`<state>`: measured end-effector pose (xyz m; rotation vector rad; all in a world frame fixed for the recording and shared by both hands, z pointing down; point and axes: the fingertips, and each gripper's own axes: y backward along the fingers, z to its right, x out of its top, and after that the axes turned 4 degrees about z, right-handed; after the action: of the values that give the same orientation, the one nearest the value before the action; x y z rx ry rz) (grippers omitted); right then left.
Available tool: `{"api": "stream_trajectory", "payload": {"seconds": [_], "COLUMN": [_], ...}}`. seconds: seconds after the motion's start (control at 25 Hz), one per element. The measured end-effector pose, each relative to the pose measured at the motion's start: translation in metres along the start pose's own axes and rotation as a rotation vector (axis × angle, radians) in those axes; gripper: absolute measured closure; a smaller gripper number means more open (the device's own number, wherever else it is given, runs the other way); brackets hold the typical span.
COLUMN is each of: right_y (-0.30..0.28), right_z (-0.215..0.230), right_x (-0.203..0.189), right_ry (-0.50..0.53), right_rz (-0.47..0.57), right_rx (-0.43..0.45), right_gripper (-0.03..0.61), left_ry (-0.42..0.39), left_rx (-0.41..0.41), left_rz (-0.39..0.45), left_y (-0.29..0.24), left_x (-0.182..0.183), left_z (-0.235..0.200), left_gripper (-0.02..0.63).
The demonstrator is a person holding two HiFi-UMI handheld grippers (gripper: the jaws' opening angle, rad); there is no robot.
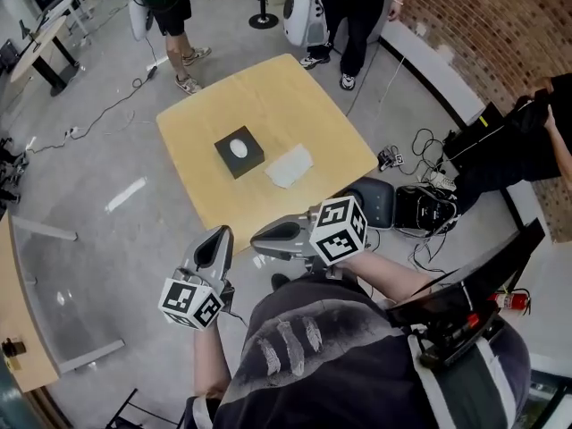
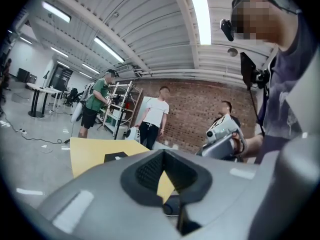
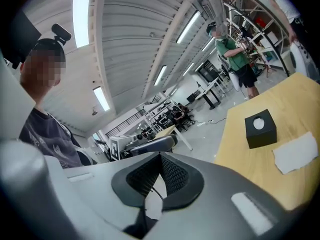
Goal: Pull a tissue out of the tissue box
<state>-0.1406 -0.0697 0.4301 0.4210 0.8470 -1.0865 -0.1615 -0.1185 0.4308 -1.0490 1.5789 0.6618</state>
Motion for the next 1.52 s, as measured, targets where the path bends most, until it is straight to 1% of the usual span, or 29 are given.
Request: {"api": "stream_trajectory", "payload": {"seconds": [0.16, 0.24, 0.36, 0.4, 0.56, 0.64, 0.76, 0.84, 1.0, 1.12, 1.4, 1.52], "right_y": [0.009, 0.012, 0.018, 0.020, 0.033, 0.040, 0.044, 0.050, 0.070, 0.089, 0.152, 0.173], "right_z": [0.002, 0.001, -0.003, -0.003, -0.005, -0.006, -0.013, -0.020, -0.031, -0.032, -0.033, -0.034], "right_x": [-0.011, -0.010, -0.004, -0.001, 0.004, 0.004, 0.008, 0.009, 0.005, 0.001, -0.015, -0.026], "right_ry": [-0.033, -0.032, -0.020, -0.017, -0.014, -0.011, 0.019, 0.043, 0.066, 0.088, 0.046, 0.014], "right_rz": [0.010, 0.022, 0.044, 0.055, 0.092, 0.105, 0.125, 0.130, 0.131, 0.126, 0.150, 0.148], "right_rx": [-0.064, -0.074, -0.081, -0.085, -0.088, -0.081, -0.045, -0.019, 0.016, 0.025, 0.027, 0.059], "right_gripper": [0.580, 0.580, 0.580, 0.580, 0.580, 0.580, 0.580, 0.580, 0.580, 0.580, 0.580, 0.580], "left_ry": [0.008, 0.016, 0.051, 0.048, -0.020, -0.029, -0.063, -0.071, -0.087, -0.094, -0.086, -0.078], "left_rx": [-0.044, -0.069, -0.121, -0.134, -0.168, -0.180, -0.165, -0.152, -0.128, -0.113, -0.097, -0.059], "left_rz": [-0.004, -0.002, 0.029, 0.038, 0.045, 0.050, 0.058, 0.060, 0.044, 0.039, -0.002, -0.023], "left_y": [-0.003, -0.006, -0.011, -0.013, -0.023, -0.026, -0.025, -0.024, -0.028, -0.038, -0.069, -0.073], "left_x": [-0.005, -0.004, 0.009, 0.014, 0.028, 0.030, 0.037, 0.038, 0.031, 0.027, 0.009, 0.000], "left_z": [0.009, 0.015, 0.028, 0.032, 0.054, 0.066, 0.075, 0.086, 0.108, 0.124, 0.182, 0.204], "left_gripper": [0.611, 0.611, 0.611, 0.611, 0.611, 0.611, 0.611, 0.611, 0.611, 0.611, 0.611, 0.611]}}
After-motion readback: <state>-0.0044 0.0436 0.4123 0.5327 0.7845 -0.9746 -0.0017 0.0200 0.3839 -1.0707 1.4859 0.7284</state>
